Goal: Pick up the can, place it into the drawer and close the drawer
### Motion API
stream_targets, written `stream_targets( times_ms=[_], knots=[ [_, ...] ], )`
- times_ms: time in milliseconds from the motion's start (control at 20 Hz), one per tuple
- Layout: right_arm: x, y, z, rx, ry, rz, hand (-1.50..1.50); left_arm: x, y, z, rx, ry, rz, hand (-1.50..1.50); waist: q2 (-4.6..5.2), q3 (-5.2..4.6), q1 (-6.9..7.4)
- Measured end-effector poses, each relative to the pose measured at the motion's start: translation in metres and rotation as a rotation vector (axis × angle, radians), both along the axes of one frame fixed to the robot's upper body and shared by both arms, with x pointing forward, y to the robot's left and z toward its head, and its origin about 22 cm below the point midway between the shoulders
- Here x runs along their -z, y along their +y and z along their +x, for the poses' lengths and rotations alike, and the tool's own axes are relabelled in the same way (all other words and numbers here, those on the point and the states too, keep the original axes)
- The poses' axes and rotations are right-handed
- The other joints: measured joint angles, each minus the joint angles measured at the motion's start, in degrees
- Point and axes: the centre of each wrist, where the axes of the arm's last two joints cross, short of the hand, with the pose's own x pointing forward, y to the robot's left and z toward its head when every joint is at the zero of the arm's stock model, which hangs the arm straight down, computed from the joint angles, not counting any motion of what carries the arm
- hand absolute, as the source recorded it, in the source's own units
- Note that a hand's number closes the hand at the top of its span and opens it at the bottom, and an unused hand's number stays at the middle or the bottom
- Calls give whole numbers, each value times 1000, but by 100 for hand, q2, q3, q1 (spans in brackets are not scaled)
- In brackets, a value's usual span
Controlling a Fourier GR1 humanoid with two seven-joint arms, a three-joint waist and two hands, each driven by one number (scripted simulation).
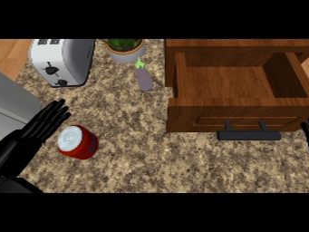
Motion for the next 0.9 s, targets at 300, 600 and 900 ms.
stream_targets(
  times_ms=[300, 600, 900],
  knots=[
    [5, -3, -1, -5, -2, -1, -150, 18, 5, 3, -23, 7, 9, -150, 0, 1, 6],
    [10, -5, 0, -5, -3, 3, -150, 42, 23, 5, -49, 15, 28, -150, 0, -1, 6],
    [6, -8, 0, -8, -5, -2, -150, 64, 34, 18, -73, 25, 38, -150, 2, -1, -1]
  ],
)
